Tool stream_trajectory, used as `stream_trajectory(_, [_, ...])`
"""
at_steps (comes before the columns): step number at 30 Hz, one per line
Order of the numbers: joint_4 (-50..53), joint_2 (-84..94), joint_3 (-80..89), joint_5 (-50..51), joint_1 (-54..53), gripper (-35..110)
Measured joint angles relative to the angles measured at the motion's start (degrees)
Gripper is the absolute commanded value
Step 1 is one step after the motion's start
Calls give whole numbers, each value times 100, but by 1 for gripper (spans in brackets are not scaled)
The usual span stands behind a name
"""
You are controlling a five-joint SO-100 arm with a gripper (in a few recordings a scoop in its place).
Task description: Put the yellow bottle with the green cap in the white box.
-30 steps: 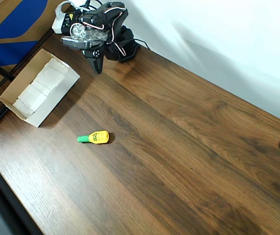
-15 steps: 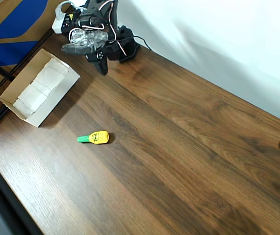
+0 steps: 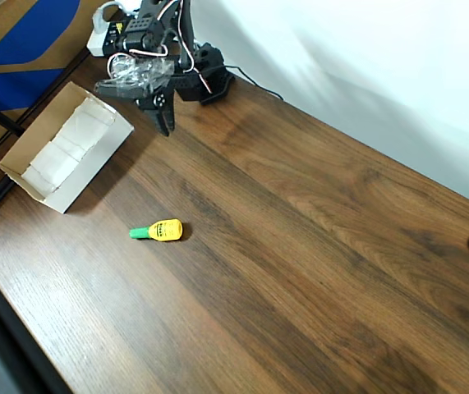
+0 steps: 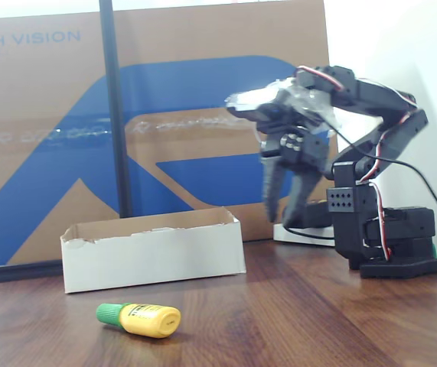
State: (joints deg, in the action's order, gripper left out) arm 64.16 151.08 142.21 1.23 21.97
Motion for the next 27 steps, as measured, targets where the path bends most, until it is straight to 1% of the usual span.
stream_trajectory(3, [-290,-510,-176,-9,-299,8])
stream_trajectory(9, [-554,-1626,-861,53,-527,9])
stream_trajectory(15, [-554,-2575,-1652,70,-62,10])
stream_trajectory(23, [-668,-3727,-2672,-105,272,11])
stream_trajectory(27, [-914,-4061,-2918,-149,246,12])
